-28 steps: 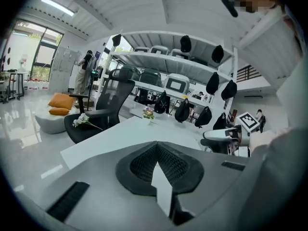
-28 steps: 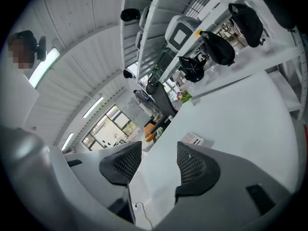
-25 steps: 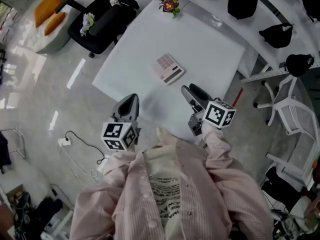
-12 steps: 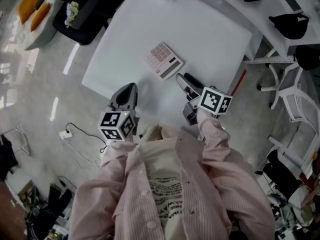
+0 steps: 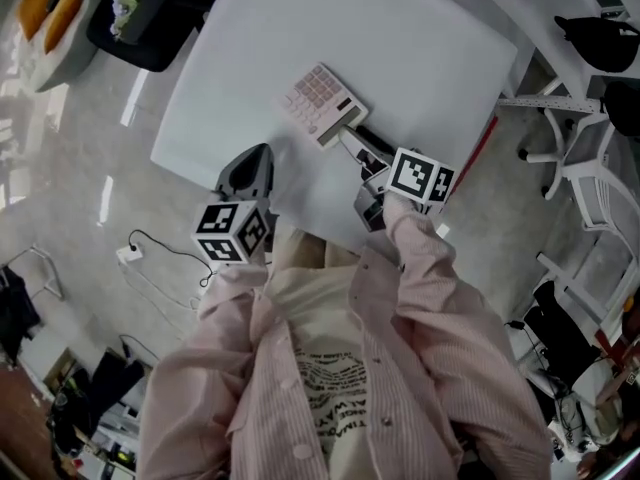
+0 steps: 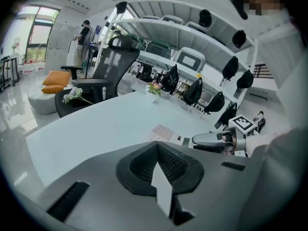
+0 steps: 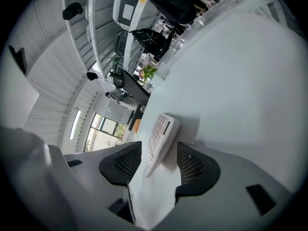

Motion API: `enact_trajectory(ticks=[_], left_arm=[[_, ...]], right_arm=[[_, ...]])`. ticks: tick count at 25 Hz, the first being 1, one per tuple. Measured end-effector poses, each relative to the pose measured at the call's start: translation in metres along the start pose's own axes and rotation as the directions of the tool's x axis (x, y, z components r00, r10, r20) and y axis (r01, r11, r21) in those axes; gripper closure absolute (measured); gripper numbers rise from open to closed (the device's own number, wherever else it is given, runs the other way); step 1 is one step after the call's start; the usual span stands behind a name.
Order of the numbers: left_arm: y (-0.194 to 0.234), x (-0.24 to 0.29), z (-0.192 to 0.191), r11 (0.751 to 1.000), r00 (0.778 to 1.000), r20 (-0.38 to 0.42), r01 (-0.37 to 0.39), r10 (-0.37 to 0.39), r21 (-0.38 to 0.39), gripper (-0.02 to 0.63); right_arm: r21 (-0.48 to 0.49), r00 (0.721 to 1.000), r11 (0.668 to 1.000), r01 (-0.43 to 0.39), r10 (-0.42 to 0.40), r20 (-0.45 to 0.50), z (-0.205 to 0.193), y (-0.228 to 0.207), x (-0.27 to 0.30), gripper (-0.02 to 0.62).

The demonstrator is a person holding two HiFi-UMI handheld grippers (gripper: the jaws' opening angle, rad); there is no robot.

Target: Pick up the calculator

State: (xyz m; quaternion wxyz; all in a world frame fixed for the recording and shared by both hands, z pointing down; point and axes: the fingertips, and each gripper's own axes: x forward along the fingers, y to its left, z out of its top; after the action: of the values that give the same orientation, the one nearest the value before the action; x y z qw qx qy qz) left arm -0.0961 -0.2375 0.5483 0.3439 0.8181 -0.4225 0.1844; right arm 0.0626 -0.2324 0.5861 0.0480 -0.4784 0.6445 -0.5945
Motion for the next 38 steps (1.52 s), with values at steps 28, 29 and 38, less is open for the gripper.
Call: enact_trajectory(ticks=[28,29,38], left_arm=[[0.008,0.023,0.002,0.999,0.997,-0.063,0.042,-0.041,0.008,0.606],[0.007,0.024,0.003,0.999,0.997,-0.064,0.044,-0.044,0.012,0.606],[0.0,0.02,0.014,0.997,0.996,-0.055,0.065,-0.063,0.031,0.606]], right_arm=[[0.274,0.998,0.96,0.057,-0.065,0.02,-0.007,-0.019,0.04,0.502],[0.286,0.998,0.957,0.051,-0.061,0.026,-0.007,-0.019,0.04,0.505],[0.321,0.998,0.947,-0.011,-0.011,0.067,-0.002,-0.003,0.029,0.509]])
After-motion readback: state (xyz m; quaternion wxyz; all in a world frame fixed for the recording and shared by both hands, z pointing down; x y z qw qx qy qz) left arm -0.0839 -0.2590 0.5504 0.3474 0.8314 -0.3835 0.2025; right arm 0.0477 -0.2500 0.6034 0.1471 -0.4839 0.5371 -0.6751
